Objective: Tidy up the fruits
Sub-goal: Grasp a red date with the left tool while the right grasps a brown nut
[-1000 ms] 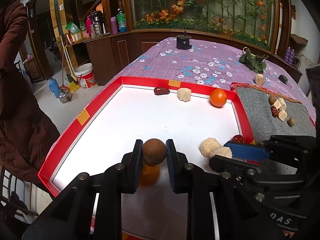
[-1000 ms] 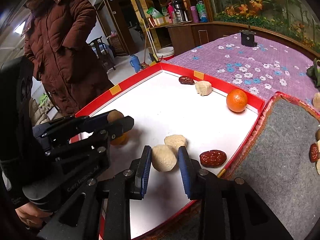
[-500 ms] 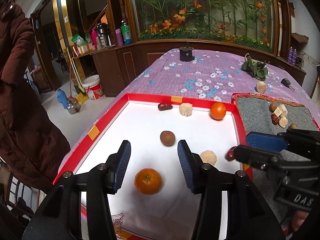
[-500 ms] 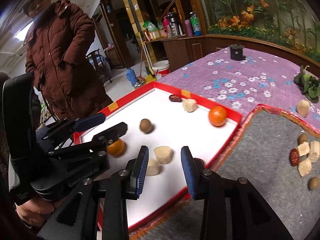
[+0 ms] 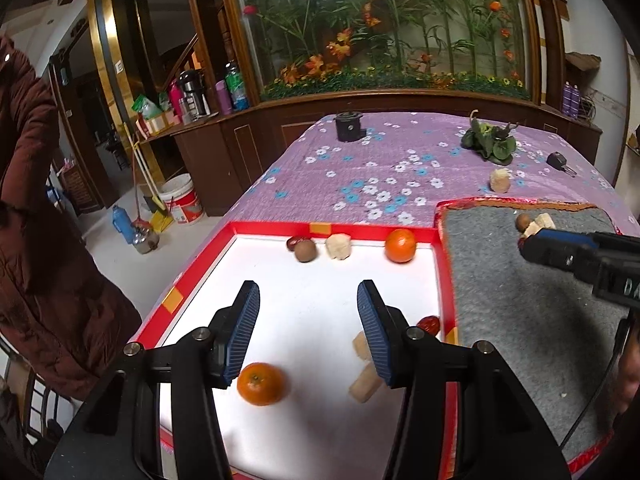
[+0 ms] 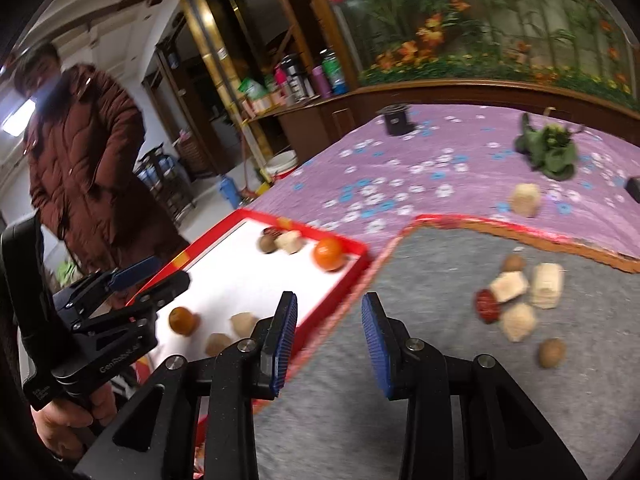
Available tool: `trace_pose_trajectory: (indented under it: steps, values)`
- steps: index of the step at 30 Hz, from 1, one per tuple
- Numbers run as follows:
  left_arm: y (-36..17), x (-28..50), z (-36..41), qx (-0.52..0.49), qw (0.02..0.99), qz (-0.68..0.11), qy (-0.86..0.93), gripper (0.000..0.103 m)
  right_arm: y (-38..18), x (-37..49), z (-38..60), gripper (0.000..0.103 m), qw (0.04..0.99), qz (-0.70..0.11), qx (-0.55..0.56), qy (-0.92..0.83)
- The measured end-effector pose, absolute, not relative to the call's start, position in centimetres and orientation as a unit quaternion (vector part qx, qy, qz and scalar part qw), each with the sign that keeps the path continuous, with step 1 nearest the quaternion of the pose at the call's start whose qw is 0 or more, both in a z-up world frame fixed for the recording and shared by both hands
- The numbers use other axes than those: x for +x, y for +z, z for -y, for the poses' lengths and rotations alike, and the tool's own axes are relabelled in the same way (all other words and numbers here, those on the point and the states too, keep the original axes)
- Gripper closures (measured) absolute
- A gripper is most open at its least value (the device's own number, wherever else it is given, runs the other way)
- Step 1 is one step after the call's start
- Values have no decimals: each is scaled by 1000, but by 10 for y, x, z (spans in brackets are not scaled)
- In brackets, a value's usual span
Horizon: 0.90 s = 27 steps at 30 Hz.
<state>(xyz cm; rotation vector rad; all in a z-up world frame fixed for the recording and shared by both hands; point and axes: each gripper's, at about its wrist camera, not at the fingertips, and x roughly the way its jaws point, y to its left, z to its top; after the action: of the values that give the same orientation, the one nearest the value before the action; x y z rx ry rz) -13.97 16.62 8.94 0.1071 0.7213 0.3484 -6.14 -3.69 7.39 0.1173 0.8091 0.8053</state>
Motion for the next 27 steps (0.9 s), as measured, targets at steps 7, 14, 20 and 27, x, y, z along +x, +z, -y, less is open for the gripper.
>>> trace_pose_trajectory:
  steps: [7, 14, 20, 27]
  values:
    - [100, -137, -152, 63, 923, -341, 169, 54, 75, -47, 76, 67, 851, -381, 81, 352]
    - [105, -133, -141, 74, 923, -337, 168, 54, 72, -42, 95, 67, 856, -380, 93, 339]
    - [103, -124, -128, 83, 922, -346, 151, 45, 70, -39, 111, 67, 859, -380, 86, 332]
    - [63, -99, -79, 112, 906, -405, 51, 38, 34, -29, 146, 66, 847, -439, 31, 297]
